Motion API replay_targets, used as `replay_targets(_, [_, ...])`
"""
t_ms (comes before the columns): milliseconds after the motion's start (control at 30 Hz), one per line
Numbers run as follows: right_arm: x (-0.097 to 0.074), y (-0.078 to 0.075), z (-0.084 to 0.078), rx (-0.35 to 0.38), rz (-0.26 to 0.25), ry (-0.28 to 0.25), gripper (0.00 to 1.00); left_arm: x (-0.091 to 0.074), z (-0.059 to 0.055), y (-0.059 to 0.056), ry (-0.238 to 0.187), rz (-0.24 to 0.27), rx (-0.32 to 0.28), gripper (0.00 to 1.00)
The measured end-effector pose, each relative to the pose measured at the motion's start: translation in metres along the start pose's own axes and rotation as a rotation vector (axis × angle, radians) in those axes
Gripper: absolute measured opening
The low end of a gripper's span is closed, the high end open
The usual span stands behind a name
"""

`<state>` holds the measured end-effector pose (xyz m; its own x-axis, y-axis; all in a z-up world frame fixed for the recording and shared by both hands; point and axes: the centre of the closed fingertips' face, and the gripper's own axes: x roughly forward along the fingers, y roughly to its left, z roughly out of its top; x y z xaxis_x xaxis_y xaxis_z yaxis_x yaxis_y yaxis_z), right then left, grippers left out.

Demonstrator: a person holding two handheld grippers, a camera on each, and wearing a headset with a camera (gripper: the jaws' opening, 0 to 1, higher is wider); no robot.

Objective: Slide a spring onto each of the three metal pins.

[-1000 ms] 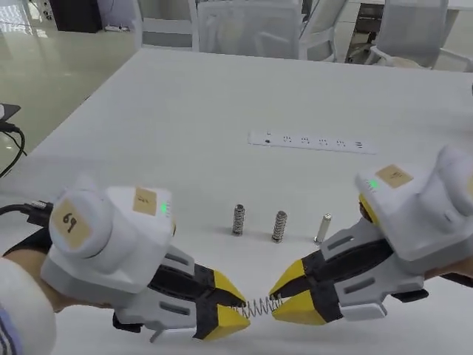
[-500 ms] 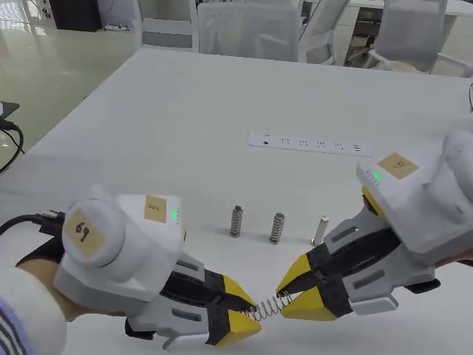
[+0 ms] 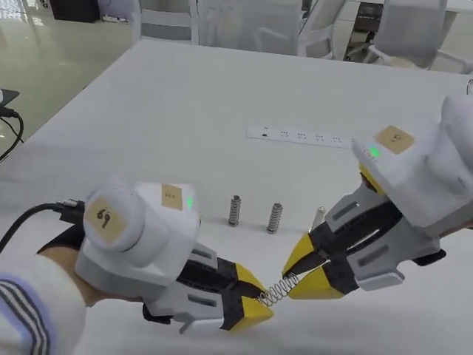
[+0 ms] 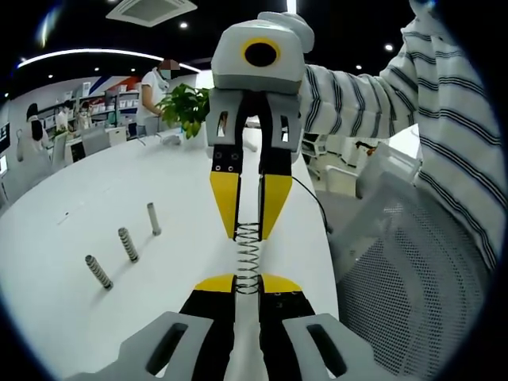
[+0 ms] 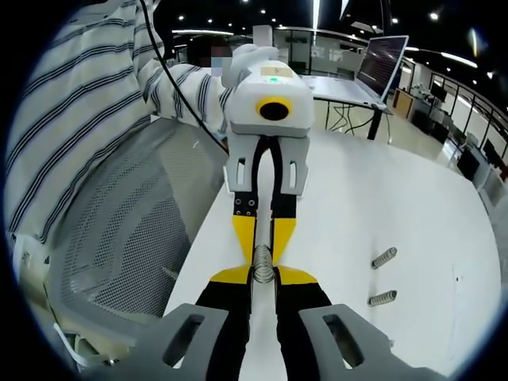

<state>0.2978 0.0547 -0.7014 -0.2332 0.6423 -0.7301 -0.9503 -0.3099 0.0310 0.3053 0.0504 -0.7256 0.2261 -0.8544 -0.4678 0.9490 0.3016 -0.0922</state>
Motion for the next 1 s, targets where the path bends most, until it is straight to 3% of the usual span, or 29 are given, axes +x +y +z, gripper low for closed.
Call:
replay_targets(367, [-0.008,0.003,0.007,-0.037,0.003,0.054,0.07,0.003,0.010,-0.002,-0.038,0.005,0.009,0.02])
replay_targets(1000, [-0.009,0.011,0.013,-0.125,0.048,0.185,0.07,0.012,0.015,-0.008,-0.065,0.009,0.029,0.02])
